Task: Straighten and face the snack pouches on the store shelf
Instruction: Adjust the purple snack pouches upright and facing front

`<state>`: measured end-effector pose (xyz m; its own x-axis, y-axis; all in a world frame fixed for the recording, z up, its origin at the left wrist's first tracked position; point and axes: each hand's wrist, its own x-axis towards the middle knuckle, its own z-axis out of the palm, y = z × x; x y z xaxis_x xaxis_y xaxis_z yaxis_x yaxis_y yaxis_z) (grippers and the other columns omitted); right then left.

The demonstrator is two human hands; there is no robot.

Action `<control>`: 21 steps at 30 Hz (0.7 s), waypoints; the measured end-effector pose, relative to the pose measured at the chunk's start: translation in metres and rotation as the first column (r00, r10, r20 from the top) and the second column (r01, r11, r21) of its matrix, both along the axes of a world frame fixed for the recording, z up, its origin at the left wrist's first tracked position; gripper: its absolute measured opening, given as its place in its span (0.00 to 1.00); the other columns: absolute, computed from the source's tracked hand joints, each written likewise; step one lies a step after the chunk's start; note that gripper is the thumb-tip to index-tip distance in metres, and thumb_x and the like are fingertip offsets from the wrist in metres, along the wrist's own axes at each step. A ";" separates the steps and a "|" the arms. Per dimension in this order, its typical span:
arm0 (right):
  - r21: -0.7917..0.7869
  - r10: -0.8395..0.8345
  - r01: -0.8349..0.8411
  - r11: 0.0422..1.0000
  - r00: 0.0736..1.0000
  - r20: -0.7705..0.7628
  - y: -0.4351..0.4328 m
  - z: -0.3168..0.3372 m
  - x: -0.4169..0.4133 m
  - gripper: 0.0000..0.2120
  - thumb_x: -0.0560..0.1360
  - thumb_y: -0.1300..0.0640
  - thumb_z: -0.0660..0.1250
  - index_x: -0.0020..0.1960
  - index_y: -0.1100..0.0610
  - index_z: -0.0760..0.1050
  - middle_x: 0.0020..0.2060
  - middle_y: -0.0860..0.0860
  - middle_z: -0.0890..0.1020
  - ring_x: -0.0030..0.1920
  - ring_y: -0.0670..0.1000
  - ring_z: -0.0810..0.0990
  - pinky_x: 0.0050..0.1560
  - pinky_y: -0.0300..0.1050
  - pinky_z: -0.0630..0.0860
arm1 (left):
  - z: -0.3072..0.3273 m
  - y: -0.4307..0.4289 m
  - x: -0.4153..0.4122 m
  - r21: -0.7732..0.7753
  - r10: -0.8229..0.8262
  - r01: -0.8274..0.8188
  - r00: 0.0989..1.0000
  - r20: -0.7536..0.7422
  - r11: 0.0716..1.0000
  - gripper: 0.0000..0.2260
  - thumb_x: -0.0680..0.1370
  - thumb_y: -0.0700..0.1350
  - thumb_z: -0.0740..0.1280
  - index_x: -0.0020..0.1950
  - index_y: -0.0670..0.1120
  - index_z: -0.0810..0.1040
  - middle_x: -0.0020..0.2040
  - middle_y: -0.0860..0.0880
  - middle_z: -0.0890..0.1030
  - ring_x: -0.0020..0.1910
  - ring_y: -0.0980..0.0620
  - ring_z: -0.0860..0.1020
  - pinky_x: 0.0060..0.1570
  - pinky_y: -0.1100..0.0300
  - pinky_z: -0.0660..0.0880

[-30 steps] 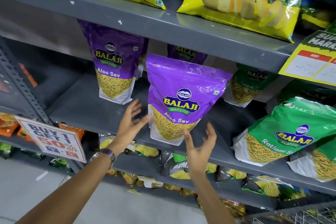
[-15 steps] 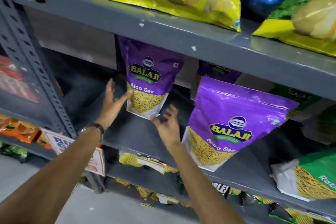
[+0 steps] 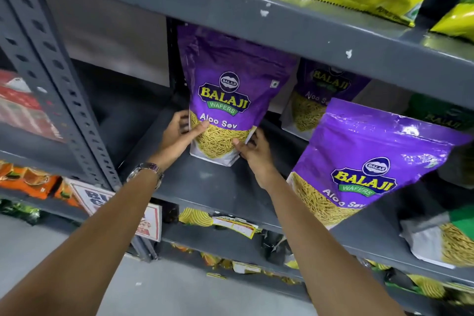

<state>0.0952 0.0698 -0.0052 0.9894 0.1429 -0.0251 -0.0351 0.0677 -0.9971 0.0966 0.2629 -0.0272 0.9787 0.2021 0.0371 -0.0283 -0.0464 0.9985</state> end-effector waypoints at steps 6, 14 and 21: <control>-0.006 -0.014 0.014 1.000 1.000 0.016 -0.006 -0.009 -0.026 0.17 0.71 0.66 0.70 0.57 0.53 0.72 0.53 0.52 0.81 0.54 0.52 0.80 0.54 0.45 0.79 | -0.002 0.000 -0.029 -0.017 -0.020 0.020 1.000 0.002 1.000 0.32 0.54 0.72 0.72 0.51 0.59 0.70 0.51 0.56 0.79 0.51 0.59 0.79 0.42 0.69 0.76; -0.095 -0.027 0.033 0.995 0.998 0.063 -0.009 -0.012 -0.059 0.15 0.71 0.63 0.71 0.55 0.51 0.74 0.49 0.47 0.82 0.52 0.49 0.82 0.51 0.38 0.79 | -0.011 0.001 -0.061 -0.027 0.006 -0.007 1.000 -0.016 1.000 0.31 0.55 0.72 0.73 0.51 0.60 0.70 0.53 0.53 0.79 0.56 0.53 0.79 0.53 0.57 0.76; -0.100 -0.029 0.033 0.994 0.999 0.046 -0.008 -0.012 -0.076 0.17 0.72 0.63 0.71 0.58 0.54 0.72 0.48 0.45 0.82 0.50 0.47 0.81 0.48 0.34 0.79 | -0.008 0.001 -0.077 0.026 0.028 -0.027 0.999 -0.016 0.999 0.31 0.53 0.74 0.71 0.50 0.60 0.71 0.50 0.59 0.79 0.48 0.66 0.79 0.46 0.68 0.74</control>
